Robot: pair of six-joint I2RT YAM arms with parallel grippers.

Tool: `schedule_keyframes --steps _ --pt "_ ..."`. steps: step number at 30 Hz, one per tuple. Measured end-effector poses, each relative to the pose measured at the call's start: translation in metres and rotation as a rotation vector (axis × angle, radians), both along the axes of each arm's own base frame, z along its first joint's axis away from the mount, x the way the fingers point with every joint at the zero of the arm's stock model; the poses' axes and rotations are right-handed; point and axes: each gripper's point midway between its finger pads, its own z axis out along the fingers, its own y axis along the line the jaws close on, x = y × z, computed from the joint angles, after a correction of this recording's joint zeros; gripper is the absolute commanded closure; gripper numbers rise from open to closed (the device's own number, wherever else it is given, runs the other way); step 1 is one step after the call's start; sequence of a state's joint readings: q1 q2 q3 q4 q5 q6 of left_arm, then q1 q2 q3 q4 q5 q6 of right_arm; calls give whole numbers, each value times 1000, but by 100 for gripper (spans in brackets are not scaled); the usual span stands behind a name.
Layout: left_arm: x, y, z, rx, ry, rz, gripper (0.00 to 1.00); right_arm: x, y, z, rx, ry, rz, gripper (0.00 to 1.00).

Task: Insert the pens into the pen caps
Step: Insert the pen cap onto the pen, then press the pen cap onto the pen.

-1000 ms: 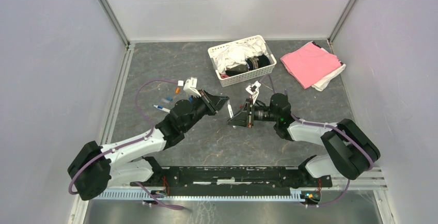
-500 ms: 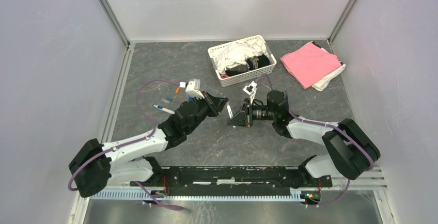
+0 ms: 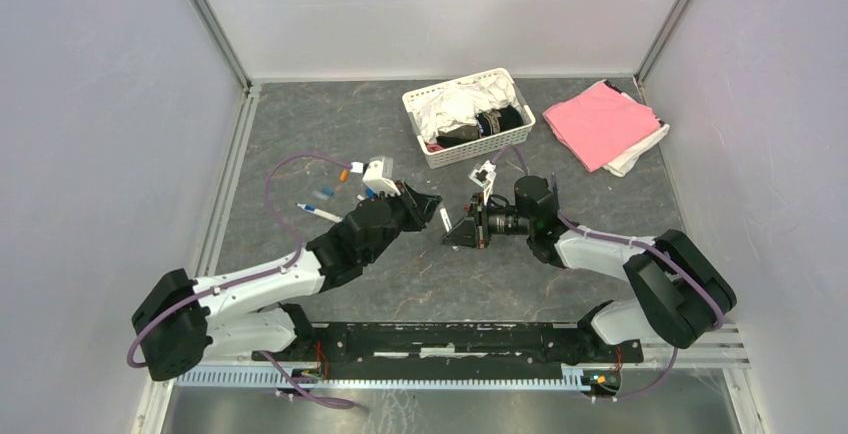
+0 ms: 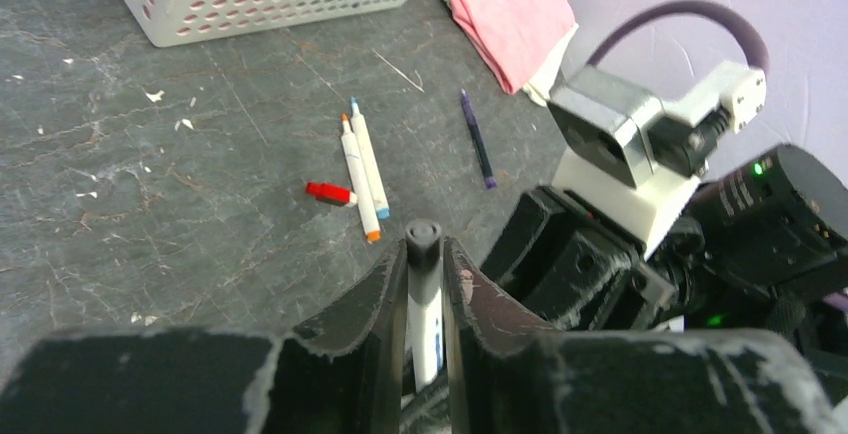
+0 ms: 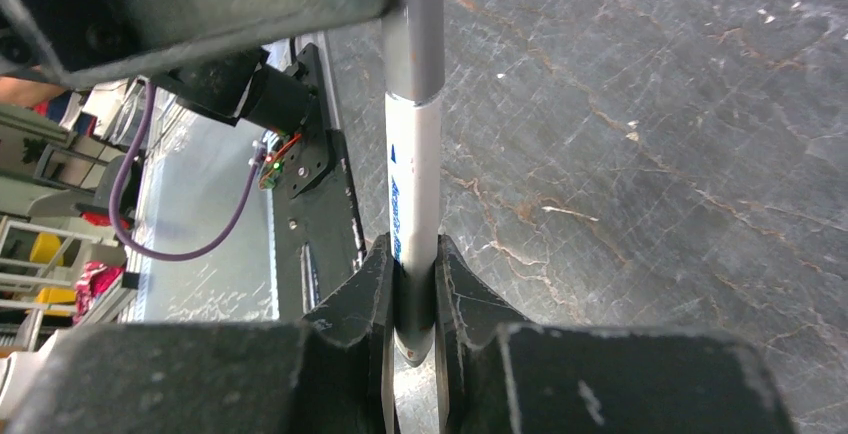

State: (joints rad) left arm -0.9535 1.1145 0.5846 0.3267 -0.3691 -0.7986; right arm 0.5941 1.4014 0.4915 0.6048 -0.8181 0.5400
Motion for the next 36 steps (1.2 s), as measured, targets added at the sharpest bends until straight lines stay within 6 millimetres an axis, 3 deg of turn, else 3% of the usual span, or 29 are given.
schedule_keyframes --steps 12,15,17,22,25,33,36 --pt "-9 3 3 12 11 -18 29 4 -1 0 -6 -57 -2 100" --pt "-15 12 21 -13 -16 -21 20 4 -3 5 -11 -125 7 100" --pt "-23 23 48 -53 -75 -29 19 4 -6 14 -7 -197 16 100" --pt "-37 31 78 -58 -186 -92 11 4 -15 37 32 -359 59 100" --pt "-45 23 85 -18 -262 -176 1 5 -24 45 48 -419 84 100" --pt "-56 -14 102 -24 -376 -369 0 0 -36 60 82 -504 132 100" --pt "-52 -25 103 -43 -387 -393 0 -3 -37 63 91 -515 146 100"
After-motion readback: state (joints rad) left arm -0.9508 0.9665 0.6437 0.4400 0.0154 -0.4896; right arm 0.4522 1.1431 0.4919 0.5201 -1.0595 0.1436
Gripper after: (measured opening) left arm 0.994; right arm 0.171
